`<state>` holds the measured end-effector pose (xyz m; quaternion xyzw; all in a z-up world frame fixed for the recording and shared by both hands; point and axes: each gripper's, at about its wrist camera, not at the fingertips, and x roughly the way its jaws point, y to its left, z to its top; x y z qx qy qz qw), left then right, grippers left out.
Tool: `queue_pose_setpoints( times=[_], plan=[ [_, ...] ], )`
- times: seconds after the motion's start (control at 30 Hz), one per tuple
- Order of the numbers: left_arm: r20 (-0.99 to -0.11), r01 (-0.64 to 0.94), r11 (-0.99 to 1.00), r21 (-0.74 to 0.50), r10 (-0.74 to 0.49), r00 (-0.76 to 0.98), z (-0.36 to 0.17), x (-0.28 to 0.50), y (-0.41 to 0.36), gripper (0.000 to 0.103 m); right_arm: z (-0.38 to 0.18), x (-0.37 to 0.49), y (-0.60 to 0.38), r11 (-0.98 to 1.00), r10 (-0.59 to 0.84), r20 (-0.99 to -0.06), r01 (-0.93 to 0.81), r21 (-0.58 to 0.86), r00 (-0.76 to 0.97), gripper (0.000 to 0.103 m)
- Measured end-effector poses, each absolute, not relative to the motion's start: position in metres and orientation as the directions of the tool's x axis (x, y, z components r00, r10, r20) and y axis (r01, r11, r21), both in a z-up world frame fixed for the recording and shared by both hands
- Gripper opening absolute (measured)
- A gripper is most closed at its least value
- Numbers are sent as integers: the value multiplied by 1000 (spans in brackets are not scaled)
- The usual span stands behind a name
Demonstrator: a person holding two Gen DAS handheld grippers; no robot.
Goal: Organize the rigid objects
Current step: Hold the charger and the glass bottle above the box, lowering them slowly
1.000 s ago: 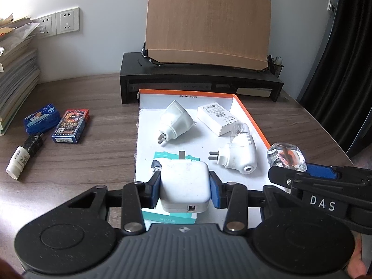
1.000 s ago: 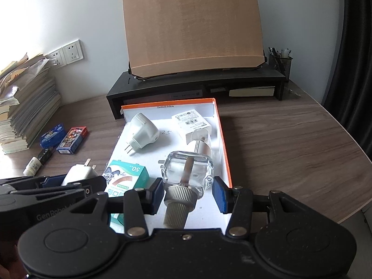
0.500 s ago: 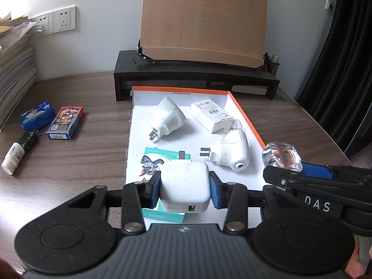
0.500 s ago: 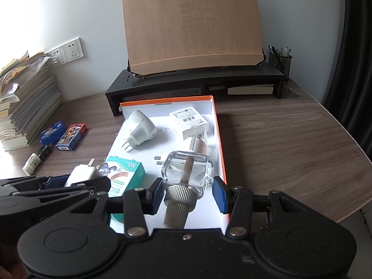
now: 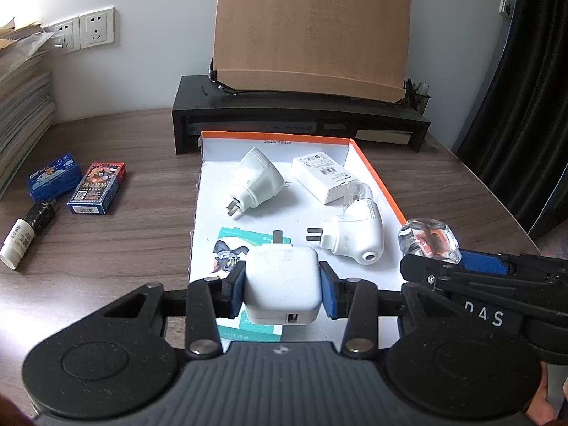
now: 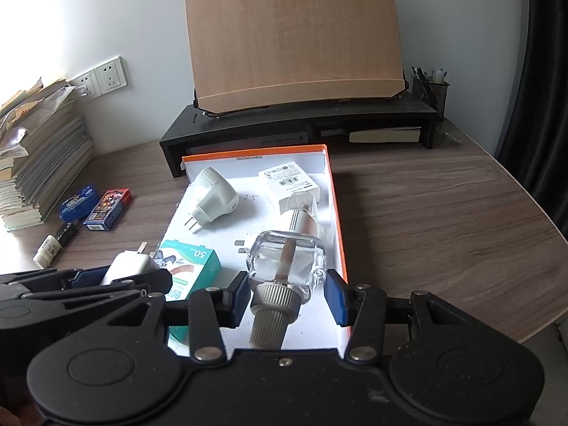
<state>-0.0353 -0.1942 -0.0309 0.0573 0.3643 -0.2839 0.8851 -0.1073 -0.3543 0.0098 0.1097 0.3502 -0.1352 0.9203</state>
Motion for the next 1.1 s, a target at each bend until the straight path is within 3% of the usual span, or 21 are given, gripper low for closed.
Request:
queue_pose_setpoints(
  times=[1.1],
  plan=[
    [-700, 568, 815, -113, -471, 537, -40, -31, -202, 42, 2, -98, -357, 935, -169, -700, 338, 110, 694, 56]
  ],
)
